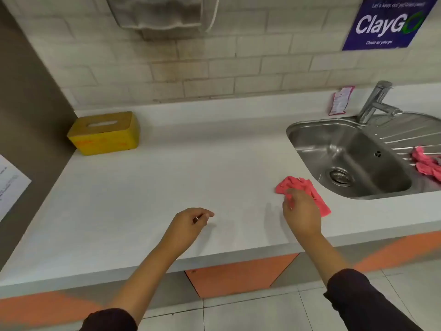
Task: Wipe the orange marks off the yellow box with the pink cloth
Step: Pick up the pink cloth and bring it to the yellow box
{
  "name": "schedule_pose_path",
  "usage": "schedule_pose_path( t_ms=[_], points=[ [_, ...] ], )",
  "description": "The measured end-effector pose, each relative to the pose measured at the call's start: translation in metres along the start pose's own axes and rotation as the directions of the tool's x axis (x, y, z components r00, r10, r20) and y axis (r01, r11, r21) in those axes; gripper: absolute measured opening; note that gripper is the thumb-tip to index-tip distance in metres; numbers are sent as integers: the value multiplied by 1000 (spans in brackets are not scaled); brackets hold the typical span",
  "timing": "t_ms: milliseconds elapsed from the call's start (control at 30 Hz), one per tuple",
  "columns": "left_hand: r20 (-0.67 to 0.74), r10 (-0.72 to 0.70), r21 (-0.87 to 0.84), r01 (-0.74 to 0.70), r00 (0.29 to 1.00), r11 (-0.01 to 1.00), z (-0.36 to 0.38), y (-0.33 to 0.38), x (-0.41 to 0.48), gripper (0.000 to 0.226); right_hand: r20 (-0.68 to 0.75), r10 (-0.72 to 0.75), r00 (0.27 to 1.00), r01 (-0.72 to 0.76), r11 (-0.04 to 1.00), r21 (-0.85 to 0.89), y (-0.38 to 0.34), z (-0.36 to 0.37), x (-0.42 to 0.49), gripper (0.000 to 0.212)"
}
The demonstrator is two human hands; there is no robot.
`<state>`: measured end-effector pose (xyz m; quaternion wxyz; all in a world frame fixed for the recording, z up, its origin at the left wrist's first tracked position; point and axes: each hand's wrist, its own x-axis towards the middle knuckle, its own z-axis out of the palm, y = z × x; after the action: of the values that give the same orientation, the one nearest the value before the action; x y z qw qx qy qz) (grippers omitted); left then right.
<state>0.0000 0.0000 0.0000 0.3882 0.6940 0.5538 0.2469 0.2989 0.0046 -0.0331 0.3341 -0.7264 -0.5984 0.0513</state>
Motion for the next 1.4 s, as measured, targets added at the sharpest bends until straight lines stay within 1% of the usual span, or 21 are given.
schedule_pose_path(
  t_ms=[100, 200, 267, 333, 400, 467, 533, 600, 633, 700, 733, 833, 933, 1000, 1033, 1067, 1133, 1167, 1233, 1267, 1400],
  points=[
    [10, -35, 1, 35, 999, 999, 6, 4, 4, 25, -60, 185, 981, -179, 980, 87, 13, -4, 9, 26],
    [22, -57, 4, 57, 998, 998, 6, 5, 4, 26, 8, 371, 929, -371, 928, 48, 18, 4, 12, 36],
    [10, -49, 2, 49, 999, 999, 2, 4, 6, 26, 64, 485, 872, -489, 868, 85, 20, 10, 17, 25],
    [-13, -55, -28, 55, 998, 998, -2, 2, 7, 27, 129, 508, 851, -523, 841, 141, 23, 16, 24, 15],
    [-17, -60, -50, 59, 998, 997, -5, -1, 7, 27, 172, 450, 876, -467, 881, 77, 20, 21, 25, 17],
    [-20, -72, -89, 70, 997, 994, -11, -6, 8, 26, 181, 347, 920, -354, 935, 8, 5, 24, 22, 16],
    [-26, -75, -91, 72, 997, 993, -20, -10, 10, 26, 109, 218, 970, -213, 976, -53, -16, 25, 21, 13],
    [-40, -69, -99, 65, 997, 993, -33, -17, 12, 28, -15, 136, 991, -137, 989, -51, -45, 24, 21, 10],
    [-50, -69, -108, 63, 996, 992, -39, -19, 13, 29, -34, 133, 990, -131, 990, 54, -61, 20, 21, 10],
    [-74, -67, -133, 57, 995, 989, -56, -25, 18, 30, 24, 125, 992, -126, 937, 326, -98, 19, 23, 11],
    [-85, -62, -148, 49, 994, 988, -67, -29, 22, 29, 54, 106, 993, -119, 914, 389, -118, 23, 27, 10],
    [-113, -66, -193, 44, 991, 980, -96, -38, 34, 26, 53, 31, 998, -52, 890, 453, -166, 33, 40, 14],
    [-157, -42, -214, 7, 987, 977, -131, -48, 47, 30, 44, 108, 993, -110, 752, 650, -214, 53, 51, 12],
    [-186, -32, -205, -7, 982, 979, -157, -58, 54, 32, 160, 198, 967, -249, 597, 762, -243, 67, 60, 8],
    [-196, -32, -195, -7, 980, 981, -168, -61, 57, 31, 273, 237, 932, -358, 495, 792, -252, 71, 64, 4],
    [-209, -34, -188, -6, 977, 982, -184, -67, 60, 29, 412, 253, 876, -480, 362, 799, -262, 79, 72, 11],
    [-240, -47, -192, 0, 970, 981, -210, -77, 66, 27, 645, 158, 747, -663, 109, 741, -278, 88, 80, 28],
    [-262, -51, -189, 1, 964, 982, -230, -87, 72, 26, 712, 87, 696, -717, 34, 696, -292, 97, 84, 32],
    [-287, -60, -186, 6, 956, 983, -257, -102, 82, 24, 762, 21, 647, -762, -24, 648, -307, 112, 87, 35],
    [-293, -59, -182, 5, 954, 983, -266, -105, 86, 23, 765, 30, 644, -764, -26, 644, -309, 118, 87, 35],
    [-301, -73, -165, 23, 951, 986, -308, -131, 128, 19, 672, 122, 731, -680, 48, 731, -326, 144, 90, 29]
  ],
)
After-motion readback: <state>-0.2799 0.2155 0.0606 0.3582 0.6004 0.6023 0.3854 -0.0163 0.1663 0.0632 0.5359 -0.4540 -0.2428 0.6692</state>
